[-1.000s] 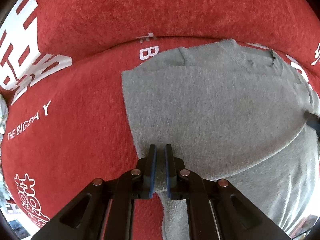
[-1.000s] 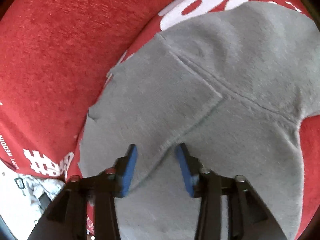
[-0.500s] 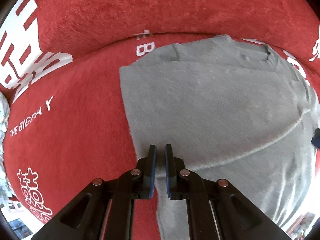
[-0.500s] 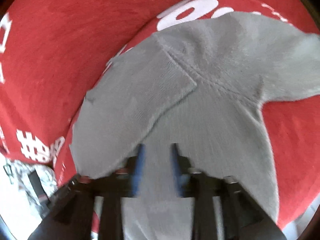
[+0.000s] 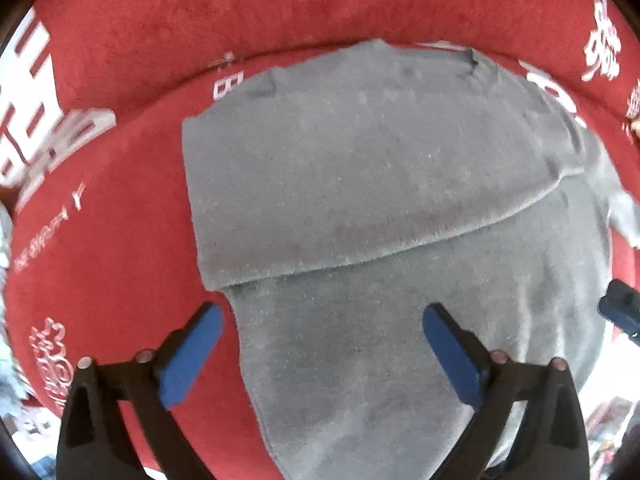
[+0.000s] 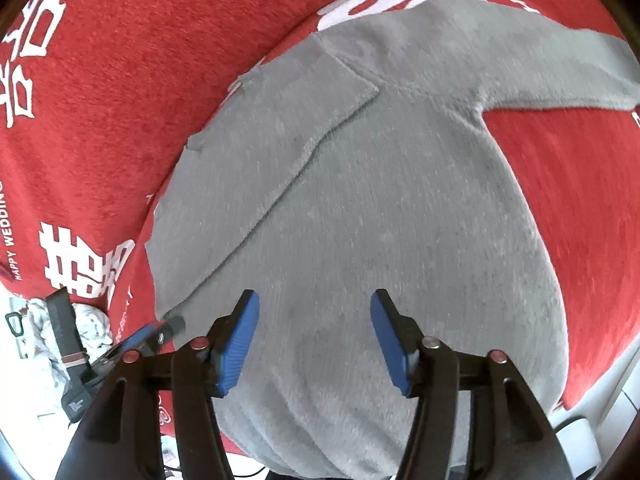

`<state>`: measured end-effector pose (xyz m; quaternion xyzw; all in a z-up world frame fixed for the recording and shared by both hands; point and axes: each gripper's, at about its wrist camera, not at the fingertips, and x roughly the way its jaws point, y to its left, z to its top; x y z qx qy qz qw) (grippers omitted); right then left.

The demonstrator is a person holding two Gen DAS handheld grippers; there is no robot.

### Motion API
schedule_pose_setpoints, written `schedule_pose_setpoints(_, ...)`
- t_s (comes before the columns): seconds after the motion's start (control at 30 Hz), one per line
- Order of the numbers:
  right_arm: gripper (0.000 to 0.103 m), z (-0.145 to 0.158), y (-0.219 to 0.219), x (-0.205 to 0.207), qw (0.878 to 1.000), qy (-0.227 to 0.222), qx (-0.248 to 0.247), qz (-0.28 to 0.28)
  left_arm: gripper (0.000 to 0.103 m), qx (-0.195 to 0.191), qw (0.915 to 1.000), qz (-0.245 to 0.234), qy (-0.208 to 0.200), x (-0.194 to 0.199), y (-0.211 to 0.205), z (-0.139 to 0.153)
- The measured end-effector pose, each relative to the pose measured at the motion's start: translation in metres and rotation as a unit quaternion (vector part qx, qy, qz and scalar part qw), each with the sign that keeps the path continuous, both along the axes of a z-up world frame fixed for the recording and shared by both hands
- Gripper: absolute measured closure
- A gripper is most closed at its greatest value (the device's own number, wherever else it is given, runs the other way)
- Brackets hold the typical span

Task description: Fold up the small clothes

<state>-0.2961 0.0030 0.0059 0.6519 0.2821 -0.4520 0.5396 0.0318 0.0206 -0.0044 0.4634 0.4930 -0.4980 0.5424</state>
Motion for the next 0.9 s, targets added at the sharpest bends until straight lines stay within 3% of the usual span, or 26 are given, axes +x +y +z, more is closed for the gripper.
schedule_pose_setpoints(0.3,0.035,-0.007,0.002,-0.035,1.000,-0.007,0.018,-0.005,0.002,0.006,0.9999,-0.003,-0.011,-0.041,-0.008,0.004)
schedule_pose_setpoints(0.5,0.035,-0.003,-0.009,-0.090,0.999,-0.012,0.010,-0.030,0.002,0.032,0.9991,-0.028,-0.006,-0.090,-0.023,-0.004)
schedule_pose_setpoints(0.77,0.035,-0.004,-0.019,-0.203,0.993,0.002,-0.004,-0.115,0.002,0.037,0.9970,-0.062,0.028,-0.173,-0.039,-0.007)
schedule_pose_setpoints(0.9,0.035,-0.015,-0.014,-0.270,0.978,-0.006,0.009,-0.208,0.002,0.030,0.9965,-0.072,0.029,-0.206,-0.047,-0.006)
